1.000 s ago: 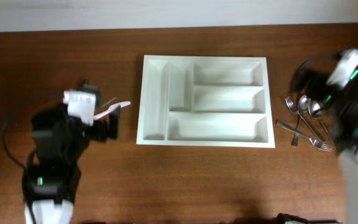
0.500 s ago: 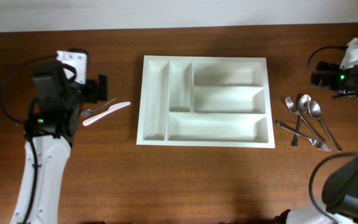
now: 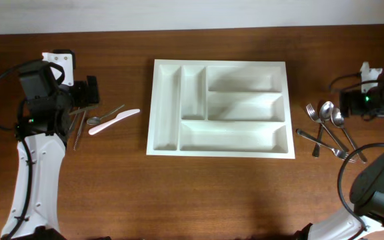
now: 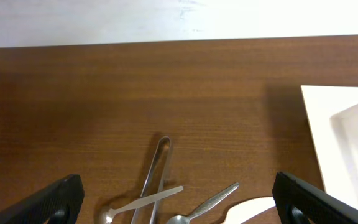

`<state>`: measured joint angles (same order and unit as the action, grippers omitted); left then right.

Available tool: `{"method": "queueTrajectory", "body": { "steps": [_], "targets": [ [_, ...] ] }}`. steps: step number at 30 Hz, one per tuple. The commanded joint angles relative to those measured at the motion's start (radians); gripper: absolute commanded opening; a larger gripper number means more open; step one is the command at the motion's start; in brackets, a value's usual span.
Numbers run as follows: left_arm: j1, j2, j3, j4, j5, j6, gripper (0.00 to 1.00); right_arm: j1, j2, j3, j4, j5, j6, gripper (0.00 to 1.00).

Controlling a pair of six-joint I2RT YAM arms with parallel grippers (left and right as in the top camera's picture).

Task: Pack container
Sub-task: 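Move right gripper to the spoons and grasp a metal spoon, then carry the spoon with right gripper to the tray's top-right compartment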

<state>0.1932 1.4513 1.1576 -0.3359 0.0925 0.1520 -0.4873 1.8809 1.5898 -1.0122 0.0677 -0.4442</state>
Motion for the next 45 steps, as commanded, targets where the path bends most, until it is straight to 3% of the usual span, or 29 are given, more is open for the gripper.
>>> {"method": "queueTrajectory", "body": {
  "steps": [1, 5, 10, 18, 20, 32, 38, 45],
  "targets": [
    [0.002, 0.007, 0.018, 0.002, -0.004, -0.005, 0.99, -0.014, 0.031, 0.018, -0.025, 0.067, -0.148, 0.90],
    [0.002, 0.007, 0.018, 0.002, -0.004, -0.005, 0.99, -0.031, 0.076, 0.016, -0.053, 0.064, -0.147, 0.90],
    [0.002, 0.007, 0.018, 0.002, -0.004, -0.005, 0.99, -0.047, 0.144, 0.015, -0.059, 0.050, -0.147, 0.79],
    [0.002, 0.007, 0.018, 0.002, -0.004, -0.005, 0.99, -0.051, 0.221, 0.014, -0.039, 0.006, -0.147, 0.76],
    [0.002, 0.008, 0.018, 0.002, -0.004, -0.005, 0.99, -0.051, 0.239, 0.014, -0.028, 0.004, -0.147, 0.66],
    [0.002, 0.007, 0.018, 0.002, -0.004, -0.005, 0.99, -0.051, 0.325, 0.010, 0.006, 0.004, -0.118, 0.45],
    [0.002, 0.007, 0.018, 0.002, -0.004, -0.005, 0.99, -0.051, 0.336, 0.010, 0.005, 0.014, -0.116, 0.05],
    [0.002, 0.008, 0.018, 0.002, -0.004, -0.005, 0.99, -0.051, 0.325, 0.032, -0.008, 0.285, 0.013, 0.04]
  ]
}}
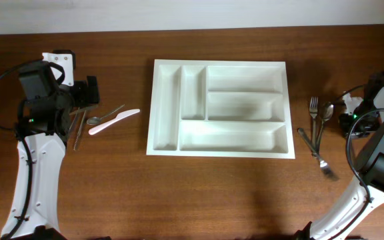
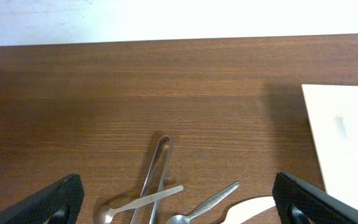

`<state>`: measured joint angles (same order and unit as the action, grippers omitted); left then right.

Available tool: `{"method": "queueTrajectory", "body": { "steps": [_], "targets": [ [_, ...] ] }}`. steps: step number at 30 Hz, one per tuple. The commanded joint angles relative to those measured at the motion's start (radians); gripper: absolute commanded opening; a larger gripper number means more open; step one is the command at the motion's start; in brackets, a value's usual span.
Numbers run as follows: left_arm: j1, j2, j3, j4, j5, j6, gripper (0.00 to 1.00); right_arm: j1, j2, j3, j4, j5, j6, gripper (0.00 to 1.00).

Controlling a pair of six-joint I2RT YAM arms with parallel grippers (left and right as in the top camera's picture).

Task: Pack container
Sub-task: 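Carry the spoon with right gripper to the tray's top-right compartment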

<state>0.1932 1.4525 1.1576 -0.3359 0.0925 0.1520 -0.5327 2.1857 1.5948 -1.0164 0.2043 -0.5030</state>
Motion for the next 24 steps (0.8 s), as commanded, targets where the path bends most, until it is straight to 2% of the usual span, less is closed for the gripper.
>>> {"method": "queueTrajectory", "body": {
  "steps": [1, 9, 13, 14, 18, 24],
  "targets": [
    [0.002, 0.006, 0.018, 0.002, -0.004, -0.005, 0.99, -0.005, 0.011, 0.035, -0.007, 0.140, 0.072, 0.04],
    [0.001, 0.006, 0.018, 0.002, -0.004, -0.005, 0.99, 0.075, -0.160, 0.189, -0.085, 0.078, 0.074, 0.04],
    [0.001, 0.006, 0.018, 0.002, -0.004, -0.005, 0.99, 0.233, -0.267, 0.307, -0.064, -0.265, 0.044, 0.04],
    [0.001, 0.006, 0.018, 0.002, -0.004, -0.005, 0.99, 0.261, -0.272, 0.315, -0.052, -0.317, 0.012, 0.04],
    [0.001, 0.006, 0.018, 0.002, -0.004, -0.005, 0.99, 0.444, -0.262, 0.323, 0.035, -0.541, -0.335, 0.04],
    [0.001, 0.006, 0.018, 0.002, -0.004, -0.005, 0.99, 0.602, -0.169, 0.323, 0.134, -0.530, -0.563, 0.04]
  ]
}}
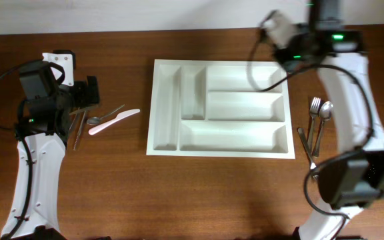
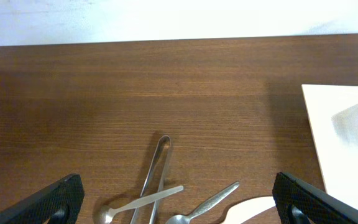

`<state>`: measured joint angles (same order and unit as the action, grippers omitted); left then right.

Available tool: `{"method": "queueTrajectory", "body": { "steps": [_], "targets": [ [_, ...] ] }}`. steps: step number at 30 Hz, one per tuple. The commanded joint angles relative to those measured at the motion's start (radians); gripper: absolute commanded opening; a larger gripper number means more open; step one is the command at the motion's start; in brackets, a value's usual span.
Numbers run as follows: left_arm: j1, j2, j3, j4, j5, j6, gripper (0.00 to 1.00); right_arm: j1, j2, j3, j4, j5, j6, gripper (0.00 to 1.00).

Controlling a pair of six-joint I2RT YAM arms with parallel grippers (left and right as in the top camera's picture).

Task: Pack container
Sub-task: 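Carry the spoon with right gripper to the tray's top-right compartment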

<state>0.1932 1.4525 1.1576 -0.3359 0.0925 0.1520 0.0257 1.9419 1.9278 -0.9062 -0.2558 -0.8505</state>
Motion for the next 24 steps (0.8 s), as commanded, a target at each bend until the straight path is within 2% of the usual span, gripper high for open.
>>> {"method": "queueTrajectory", "body": {
  "steps": [1, 5, 13, 24],
  "targets": [
    [0.001, 0.006, 0.018, 0.002, -0.004, -0.005, 0.99, 0.055, 0.093, -0.010, 0.034, -0.070, -0.249, 0.04],
    [0.001, 0.006, 0.018, 0.002, -0.004, -0.005, 0.99, 0.079, 0.169, -0.010, 0.067, -0.070, -0.374, 0.04],
    [0.001, 0.006, 0.018, 0.002, -0.004, -0.005, 0.99, 0.078, 0.283, -0.010, 0.164, -0.070, -0.377, 0.04],
    [0.001, 0.006, 0.018, 0.002, -0.004, -0.005, 0.99, 0.079, 0.354, -0.011, 0.153, -0.077, -0.372, 0.04]
  ]
}}
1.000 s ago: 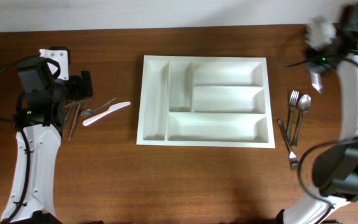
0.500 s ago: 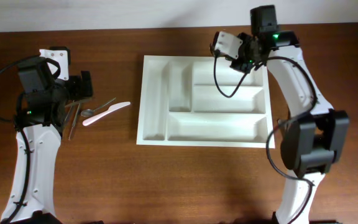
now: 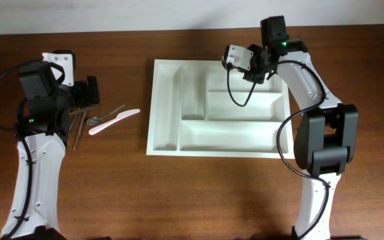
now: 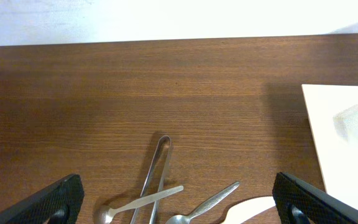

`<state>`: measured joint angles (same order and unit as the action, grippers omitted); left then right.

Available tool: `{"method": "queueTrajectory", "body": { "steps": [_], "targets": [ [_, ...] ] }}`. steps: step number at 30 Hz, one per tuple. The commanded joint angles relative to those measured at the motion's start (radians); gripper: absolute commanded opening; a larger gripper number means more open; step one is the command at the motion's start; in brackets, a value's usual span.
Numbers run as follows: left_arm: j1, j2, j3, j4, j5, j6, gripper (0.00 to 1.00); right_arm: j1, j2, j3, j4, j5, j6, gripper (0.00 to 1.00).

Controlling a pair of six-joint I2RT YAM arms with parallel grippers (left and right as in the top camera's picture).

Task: Pack container
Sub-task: 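Carry the spoon with right gripper to the tray's top-right compartment, then release the spoon in the compartment and withdraw right gripper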

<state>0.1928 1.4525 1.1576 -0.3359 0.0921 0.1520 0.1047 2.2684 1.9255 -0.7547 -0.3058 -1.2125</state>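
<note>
The white cutlery tray lies mid-table, and its near corner shows in the left wrist view. My left gripper stands open above the loose pieces left of the tray: metal tongs, a spoon, a second spoon and a white plastic knife. It holds nothing. My right gripper hangs over the tray's far long compartment. From above, its jaws and anything they hold cannot be made out.
The right arm stretches from the table's right side across the tray's far right corner, with a cable looping under it. No cutlery shows on the table right of the tray; the arm covers part of that area. The table's far edge meets a white wall.
My right gripper has moved from above the tray's far right corner to over the far compartment, further left. The fork and spoon right of the tray no longer show. My left arm is unmoved.
At first several forks and spoons lay right of the tray with my right gripper beside them. Later fewer pieces lay there. Then the right arm was over the tray's far right corner, and now it is over the far compartment. My left gripper stayed open throughout.
</note>
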Motion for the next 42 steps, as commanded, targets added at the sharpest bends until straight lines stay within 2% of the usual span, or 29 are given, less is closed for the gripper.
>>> {"method": "queueTrajectory", "body": {
  "steps": [1, 6, 9, 13, 18, 22, 24, 29, 32, 37, 40, 42],
  "targets": [
    [0.002, 0.006, 0.018, 0.002, -0.003, -0.005, 0.99, 0.000, 0.029, -0.009, 0.000, -0.027, -0.010, 0.04],
    [0.002, 0.006, 0.018, 0.002, -0.004, -0.005, 0.99, 0.000, 0.035, -0.009, -0.018, -0.027, -0.004, 0.05],
    [0.002, 0.006, 0.018, 0.002, -0.004, -0.005, 0.99, 0.003, 0.034, -0.008, -0.042, -0.027, 0.065, 0.22],
    [0.002, 0.006, 0.018, 0.002, -0.004, -0.005, 0.99, 0.005, 0.016, -0.005, -0.037, -0.027, 0.193, 0.29],
    [0.002, 0.006, 0.018, 0.002, -0.004, -0.005, 0.99, -0.010, -0.055, 0.053, -0.064, -0.027, 0.503, 0.32],
    [0.002, 0.006, 0.018, 0.002, -0.004, -0.005, 0.99, -0.069, -0.123, 0.124, -0.155, -0.023, 0.751, 0.33],
    [0.002, 0.006, 0.018, 0.002, -0.004, -0.005, 0.99, -0.128, -0.150, 0.157, -0.205, -0.019, 0.861, 0.36],
    [0.002, 0.006, 0.018, 0.002, -0.004, -0.005, 0.99, -0.316, -0.156, 0.167, -0.299, 0.005, 1.171, 0.36],
    [0.002, 0.006, 0.018, 0.002, -0.004, -0.005, 0.99, -0.454, -0.146, 0.160, -0.423, 0.061, 1.341, 0.36],
    [0.002, 0.006, 0.018, 0.002, -0.004, -0.005, 0.99, -0.618, -0.145, 0.154, -0.573, 0.082, 1.386, 0.35],
    [0.002, 0.006, 0.018, 0.002, -0.004, -0.005, 0.99, -0.657, -0.145, 0.152, -0.635, 0.112, 1.386, 0.35],
    [0.002, 0.006, 0.018, 0.002, -0.004, -0.005, 0.99, -0.650, -0.145, 0.145, -0.662, 0.216, 1.386, 0.35]
  ]
}}
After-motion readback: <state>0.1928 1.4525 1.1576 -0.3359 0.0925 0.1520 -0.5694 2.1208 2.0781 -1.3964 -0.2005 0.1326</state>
